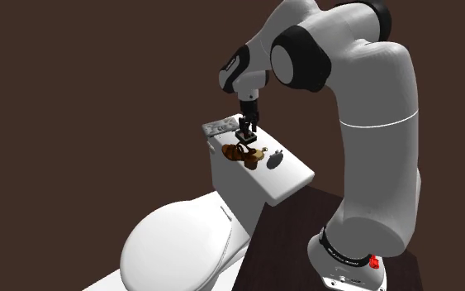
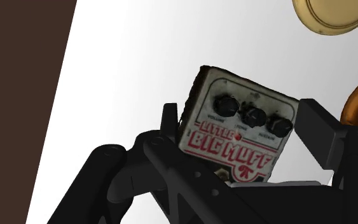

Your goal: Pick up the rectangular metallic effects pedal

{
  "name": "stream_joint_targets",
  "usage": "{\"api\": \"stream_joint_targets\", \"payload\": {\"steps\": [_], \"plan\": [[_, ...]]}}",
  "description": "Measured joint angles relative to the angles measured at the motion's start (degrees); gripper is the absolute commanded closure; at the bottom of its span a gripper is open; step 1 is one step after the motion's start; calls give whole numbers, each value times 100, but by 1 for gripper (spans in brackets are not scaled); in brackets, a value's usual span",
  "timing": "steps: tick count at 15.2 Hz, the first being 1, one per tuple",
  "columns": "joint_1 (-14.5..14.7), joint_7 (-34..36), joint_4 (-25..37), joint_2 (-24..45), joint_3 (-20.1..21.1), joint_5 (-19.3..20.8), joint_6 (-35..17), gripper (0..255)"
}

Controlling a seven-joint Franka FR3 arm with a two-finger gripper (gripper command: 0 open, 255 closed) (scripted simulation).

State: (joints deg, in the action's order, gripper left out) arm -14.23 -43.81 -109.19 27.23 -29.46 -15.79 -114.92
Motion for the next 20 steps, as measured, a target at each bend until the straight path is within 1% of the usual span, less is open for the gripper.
{"api": "stream_joint_targets", "payload": {"steps": [9, 20], "plan": [[0, 3, 15, -9, -4, 7, 29, 255], [103, 183, 217, -491, -150, 288, 641, 255]]}}
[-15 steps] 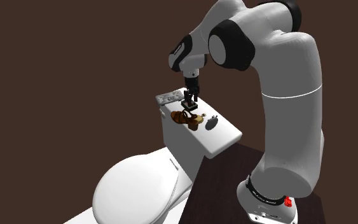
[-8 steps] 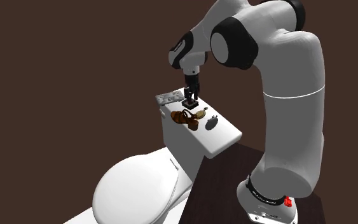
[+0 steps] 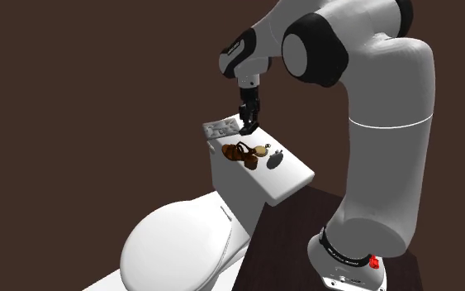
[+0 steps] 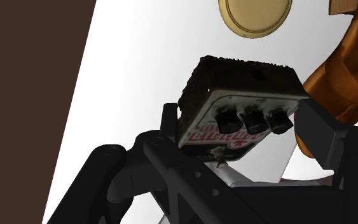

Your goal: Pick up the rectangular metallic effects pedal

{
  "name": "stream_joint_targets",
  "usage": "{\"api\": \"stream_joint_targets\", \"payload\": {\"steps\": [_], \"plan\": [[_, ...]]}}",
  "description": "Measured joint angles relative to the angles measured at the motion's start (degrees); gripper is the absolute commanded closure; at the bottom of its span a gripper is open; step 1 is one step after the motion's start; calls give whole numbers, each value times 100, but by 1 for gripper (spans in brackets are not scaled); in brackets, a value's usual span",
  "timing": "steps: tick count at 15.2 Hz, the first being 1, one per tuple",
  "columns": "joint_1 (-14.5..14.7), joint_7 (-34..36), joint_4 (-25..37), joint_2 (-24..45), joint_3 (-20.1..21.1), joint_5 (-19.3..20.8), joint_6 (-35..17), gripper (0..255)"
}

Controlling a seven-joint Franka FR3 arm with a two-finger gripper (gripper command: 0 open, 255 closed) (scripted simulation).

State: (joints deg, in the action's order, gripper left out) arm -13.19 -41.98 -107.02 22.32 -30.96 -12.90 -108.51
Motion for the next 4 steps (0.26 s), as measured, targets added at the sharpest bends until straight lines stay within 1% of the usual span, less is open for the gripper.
{"api": "stream_joint_targets", "payload": {"steps": [4], "plan": [[23, 50, 82, -143, -40, 84, 204, 255]]}}
